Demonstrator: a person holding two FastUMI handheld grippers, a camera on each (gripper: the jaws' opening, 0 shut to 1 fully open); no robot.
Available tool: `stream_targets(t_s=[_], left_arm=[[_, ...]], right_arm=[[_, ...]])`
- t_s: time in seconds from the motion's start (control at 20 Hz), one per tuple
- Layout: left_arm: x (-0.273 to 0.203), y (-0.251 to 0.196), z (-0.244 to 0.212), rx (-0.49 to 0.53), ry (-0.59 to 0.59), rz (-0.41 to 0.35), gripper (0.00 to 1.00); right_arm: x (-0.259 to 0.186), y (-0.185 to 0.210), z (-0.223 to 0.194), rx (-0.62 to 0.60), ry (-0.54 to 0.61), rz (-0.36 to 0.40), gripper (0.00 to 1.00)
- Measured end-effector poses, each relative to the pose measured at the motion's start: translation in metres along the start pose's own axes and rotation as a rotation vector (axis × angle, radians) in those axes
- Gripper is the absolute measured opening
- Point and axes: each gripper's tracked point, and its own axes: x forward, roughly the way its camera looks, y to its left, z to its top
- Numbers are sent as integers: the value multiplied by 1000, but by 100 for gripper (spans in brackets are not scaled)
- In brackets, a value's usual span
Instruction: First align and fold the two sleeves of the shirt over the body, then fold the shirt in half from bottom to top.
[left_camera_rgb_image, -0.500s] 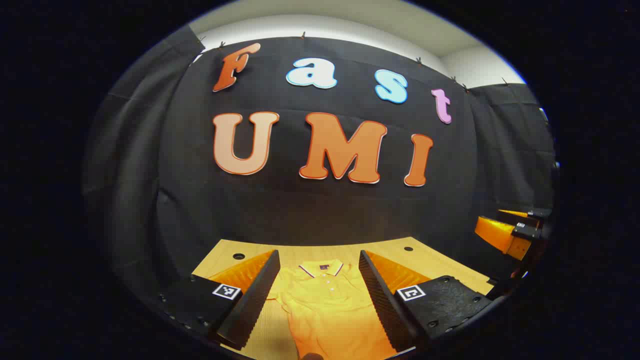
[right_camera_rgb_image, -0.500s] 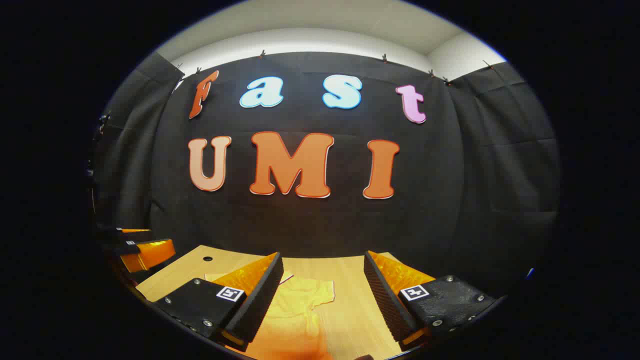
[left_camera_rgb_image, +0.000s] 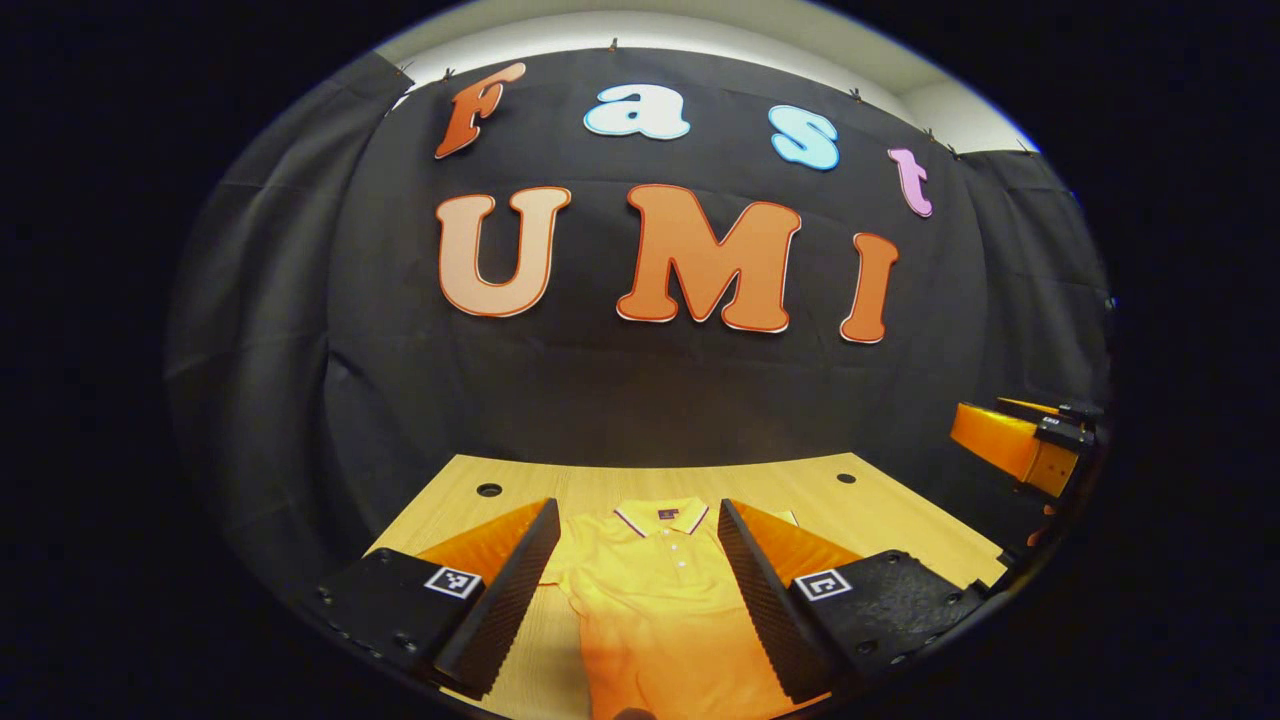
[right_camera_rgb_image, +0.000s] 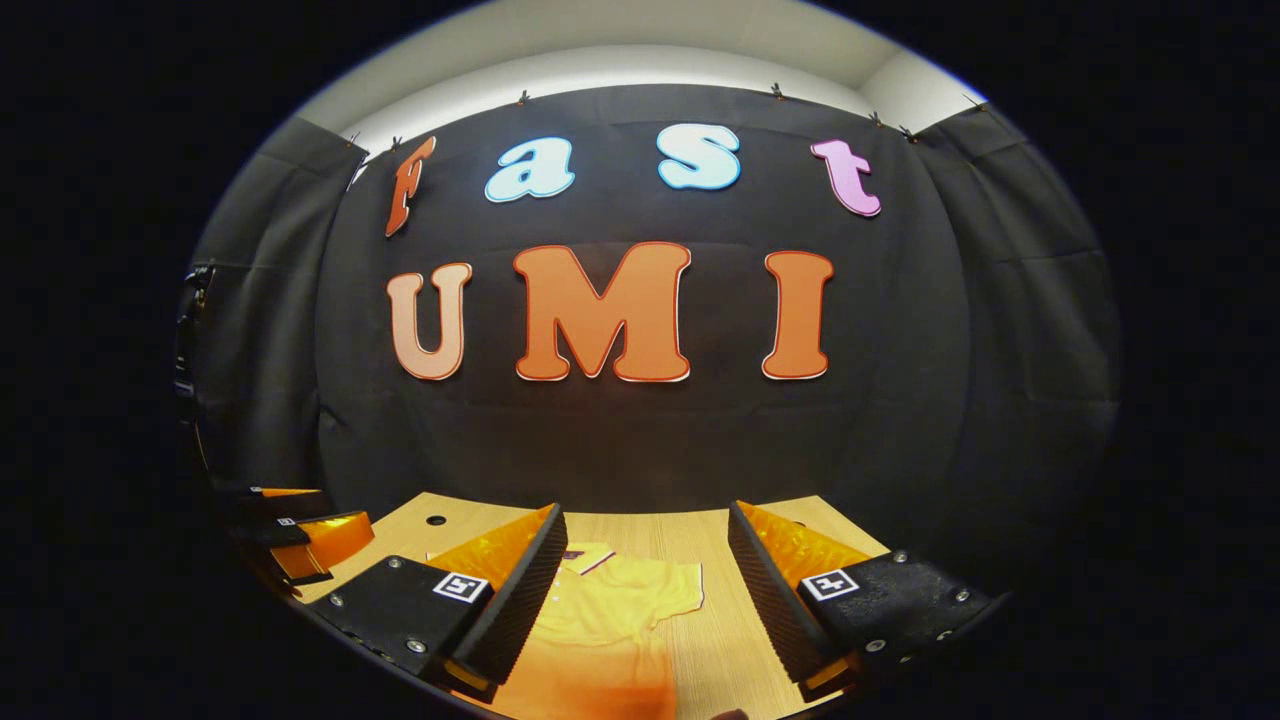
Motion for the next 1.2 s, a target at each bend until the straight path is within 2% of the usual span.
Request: stream_targets(t_s=[0.1,0.45,0.7,0.9,1.05,1.2], left_arm=[[2,-1,-11,3,36,-6,97],[1,0,-8,-8,20,-9,98],[-4,-1,-4,4,1,-24,98],[-14,3,-7,21,1,-4,98],[-22,6,-10,32,4,18,97],[-27,13,-9,40,3,60,98]], right_arm=[[4,11,-13,11,38,33,98],[2,4,-18,3,48,2,98],[6,-5,-44,17,122,-7,98],[24,-15,-57,21,161,-14,98],[45,-24,-68,-19,192,-13,98],[67,-31,-88,-46,264,2,98]])
